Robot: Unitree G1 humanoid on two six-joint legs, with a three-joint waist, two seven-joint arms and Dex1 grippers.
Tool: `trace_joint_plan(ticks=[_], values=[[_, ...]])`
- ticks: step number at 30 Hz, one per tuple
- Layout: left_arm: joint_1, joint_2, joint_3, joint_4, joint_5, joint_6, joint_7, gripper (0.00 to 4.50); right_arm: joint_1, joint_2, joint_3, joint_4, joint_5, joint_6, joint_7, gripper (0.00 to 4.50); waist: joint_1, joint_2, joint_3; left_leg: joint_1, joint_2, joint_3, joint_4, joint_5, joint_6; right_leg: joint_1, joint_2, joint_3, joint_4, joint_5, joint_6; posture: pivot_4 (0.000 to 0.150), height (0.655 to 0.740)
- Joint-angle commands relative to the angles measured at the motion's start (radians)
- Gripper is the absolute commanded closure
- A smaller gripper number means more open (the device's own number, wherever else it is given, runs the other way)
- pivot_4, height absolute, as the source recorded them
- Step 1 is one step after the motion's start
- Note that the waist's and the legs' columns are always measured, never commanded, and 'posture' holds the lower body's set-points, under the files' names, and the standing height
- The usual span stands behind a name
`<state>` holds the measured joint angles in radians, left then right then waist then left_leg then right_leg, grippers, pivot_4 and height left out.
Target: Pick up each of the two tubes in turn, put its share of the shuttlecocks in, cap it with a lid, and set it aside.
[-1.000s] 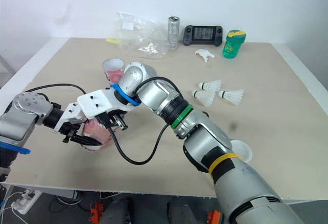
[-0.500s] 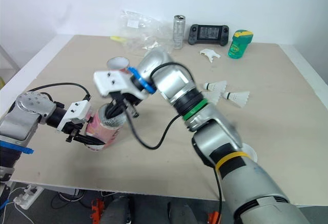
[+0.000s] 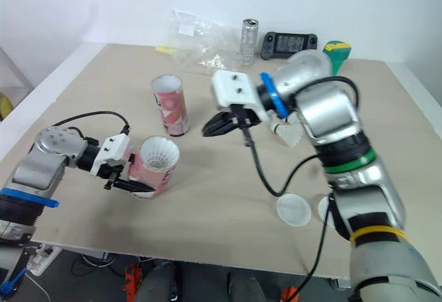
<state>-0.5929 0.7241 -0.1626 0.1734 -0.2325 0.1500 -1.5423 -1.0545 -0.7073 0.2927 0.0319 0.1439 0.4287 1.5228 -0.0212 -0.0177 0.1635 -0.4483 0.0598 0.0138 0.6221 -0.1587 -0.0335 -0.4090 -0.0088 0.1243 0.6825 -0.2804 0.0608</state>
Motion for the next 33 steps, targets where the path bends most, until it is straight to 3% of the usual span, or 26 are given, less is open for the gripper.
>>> trace_joint_plan(ticks=[1,2,4,11,15,21,33], values=[[-0.041,-0.068,0.071,-0.053,-0.097,-0.007,0.061,2.08,0.102,-0.137,-0.079,-0.12,0.024,0.035,0.007,2.79,0.0,-0.001,0.002,-0.001,0.0,-0.001,0.0,0.0,0.0,0.0,0.0,-0.001,0.0,0.001,0.003,0.15,0.7394],[-0.047,-0.101,0.076,-0.054,-0.111,-0.014,0.086,2.08,0.139,-0.179,-0.088,-0.145,0.028,0.038,0.013,2.1,-0.001,-0.001,0.002,-0.002,0.0,-0.002,-0.001,-0.001,-0.001,-0.002,0.001,-0.001,0.0,-0.001,0.003,0.15,0.7394],[-0.05,-0.166,0.077,-0.05,-0.131,-0.021,0.132,2.08,0.203,-0.254,-0.101,-0.162,0.023,0.028,0.026,1.57,-0.001,0.001,0.004,-0.005,0.0,-0.004,-0.001,-0.002,0.0,-0.003,0.003,-0.001,0.0,-0.002,0.002,0.15,0.7394],[0.032,-0.383,0.01,0.022,-0.096,-0.103,0.263,2.08,0.381,-0.442,-0.119,-0.145,0.004,-0.055,0.065,1.57,-0.005,0.002,0.004,-0.005,-0.001,-0.006,0.0,-0.005,0.004,-0.001,0.003,-0.002,-0.001,-0.003,0.003,0.15,0.7394],[0.059,-0.442,-0.04,0.142,-0.025,-0.222,0.288,2.08,0.448,-0.492,-0.116,-0.158,0.02,-0.061,0.079,1.57,-0.006,0.002,0.005,-0.005,-0.002,-0.007,0.002,-0.005,0.003,0.0,0.003,-0.002,-0.001,-0.003,0.003,0.15,0.7394],[0.055,-0.468,-0.066,0.241,0.019,-0.289,0.293,2.08,0.47,-0.48,-0.089,-0.144,0.006,-0.046,0.052,1.57,-0.007,0.003,0.004,-0.003,-0.002,-0.008,0.005,-0.003,0.002,0.003,0.003,-0.002,-0.001,-0.001,0.011,0.15,0.7394],[0.062,-0.448,-0.076,0.218,-0.004,-0.261,0.242,2.08,0.531,-0.458,-0.068,-0.139,-0.024,-0.054,-0.002,1.57,-0.009,0.003,0.004,-0.003,-0.003,-0.008,0.011,-0.003,0.001,0.004,0.002,-0.002,-0.001,0.001,0.014,0.15,0.7394]])
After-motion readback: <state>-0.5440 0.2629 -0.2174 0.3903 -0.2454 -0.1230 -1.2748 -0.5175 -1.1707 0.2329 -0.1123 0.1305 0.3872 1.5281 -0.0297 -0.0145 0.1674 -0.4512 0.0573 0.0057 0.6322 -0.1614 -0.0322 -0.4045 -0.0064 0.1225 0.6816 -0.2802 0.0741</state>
